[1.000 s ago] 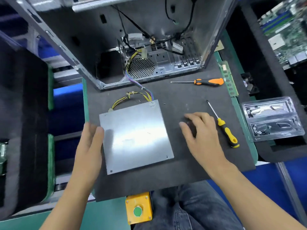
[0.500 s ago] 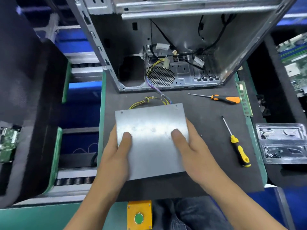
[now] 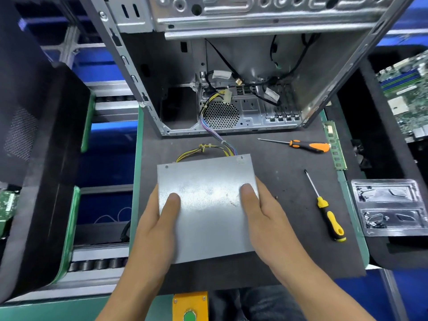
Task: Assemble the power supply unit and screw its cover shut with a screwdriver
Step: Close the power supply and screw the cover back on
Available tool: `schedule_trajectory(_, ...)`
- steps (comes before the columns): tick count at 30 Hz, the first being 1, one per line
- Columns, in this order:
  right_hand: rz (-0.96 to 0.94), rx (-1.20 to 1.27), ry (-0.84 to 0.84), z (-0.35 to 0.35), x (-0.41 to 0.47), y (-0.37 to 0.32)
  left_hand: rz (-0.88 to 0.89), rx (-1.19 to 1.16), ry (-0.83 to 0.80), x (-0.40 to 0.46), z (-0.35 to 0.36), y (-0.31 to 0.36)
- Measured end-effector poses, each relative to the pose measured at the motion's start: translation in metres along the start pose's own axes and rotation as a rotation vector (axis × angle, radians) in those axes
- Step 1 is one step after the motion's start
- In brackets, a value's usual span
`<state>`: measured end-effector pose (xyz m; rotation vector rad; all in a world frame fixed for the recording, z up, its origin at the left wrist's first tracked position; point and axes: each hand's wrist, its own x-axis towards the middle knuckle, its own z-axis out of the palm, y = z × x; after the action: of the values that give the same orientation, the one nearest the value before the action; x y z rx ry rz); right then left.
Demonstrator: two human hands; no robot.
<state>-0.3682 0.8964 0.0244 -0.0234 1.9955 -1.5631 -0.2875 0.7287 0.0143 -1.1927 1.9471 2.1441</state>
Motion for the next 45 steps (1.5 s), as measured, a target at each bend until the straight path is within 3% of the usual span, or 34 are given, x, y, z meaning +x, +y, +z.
schedule_trajectory(16, 0.152, -0.008, 0.009, 0.004, 0.01, 0.008, -0.082, 0.032, 0.045, 0.01, 0.0, -0.01)
schedule_trajectory(27, 0.207, -0.187, -0.057, -0.003, 0.01, 0.011, -0.094, 0.197, 0.161, 0.005, 0.003, -0.021)
schedule_trajectory(36, 0.233, -0.249, -0.024, 0.002, 0.006, 0.007, -0.099, 0.166, 0.154, 0.004, 0.002, -0.026)
schedule_trajectory(45, 0.276, -0.461, 0.008, 0.003, 0.009, 0.002, -0.166, 0.208, 0.206, 0.006, 0.01, -0.028)
